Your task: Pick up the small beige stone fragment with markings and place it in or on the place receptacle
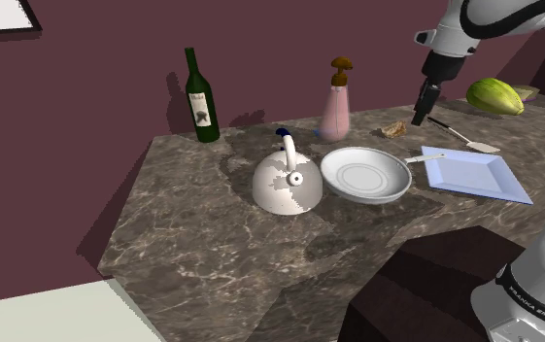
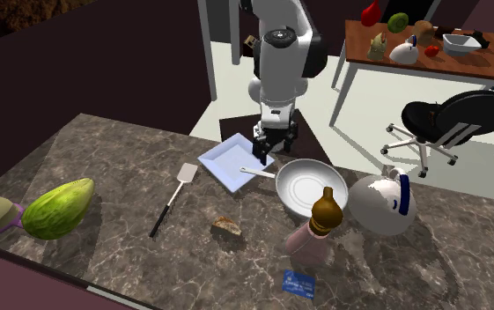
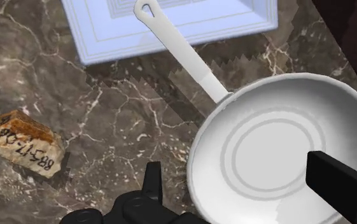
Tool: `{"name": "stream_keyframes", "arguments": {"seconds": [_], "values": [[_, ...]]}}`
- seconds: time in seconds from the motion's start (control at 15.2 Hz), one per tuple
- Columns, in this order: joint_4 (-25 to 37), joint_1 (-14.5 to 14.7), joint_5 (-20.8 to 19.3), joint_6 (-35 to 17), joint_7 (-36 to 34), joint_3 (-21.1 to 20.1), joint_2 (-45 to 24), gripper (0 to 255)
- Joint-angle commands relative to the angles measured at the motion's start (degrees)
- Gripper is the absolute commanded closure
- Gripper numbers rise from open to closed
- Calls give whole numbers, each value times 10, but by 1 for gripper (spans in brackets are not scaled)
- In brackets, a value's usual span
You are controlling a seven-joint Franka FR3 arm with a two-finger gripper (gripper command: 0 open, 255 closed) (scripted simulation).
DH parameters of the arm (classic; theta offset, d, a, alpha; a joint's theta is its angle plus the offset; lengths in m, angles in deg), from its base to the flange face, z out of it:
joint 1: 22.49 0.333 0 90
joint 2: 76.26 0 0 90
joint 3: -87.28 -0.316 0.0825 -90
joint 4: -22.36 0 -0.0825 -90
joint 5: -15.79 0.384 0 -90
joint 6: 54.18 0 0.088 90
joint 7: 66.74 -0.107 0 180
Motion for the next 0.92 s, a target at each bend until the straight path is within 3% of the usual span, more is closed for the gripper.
{"name": "stream_keyframes", "arguments": {"seconds": [0.0,0.46,0.86], "values": [[11,5,-11,-27,45,25,-35,0],[64,33,-11,-123,207,118,-175,0],[143,63,66,-188,377,186,-324,0]]}}
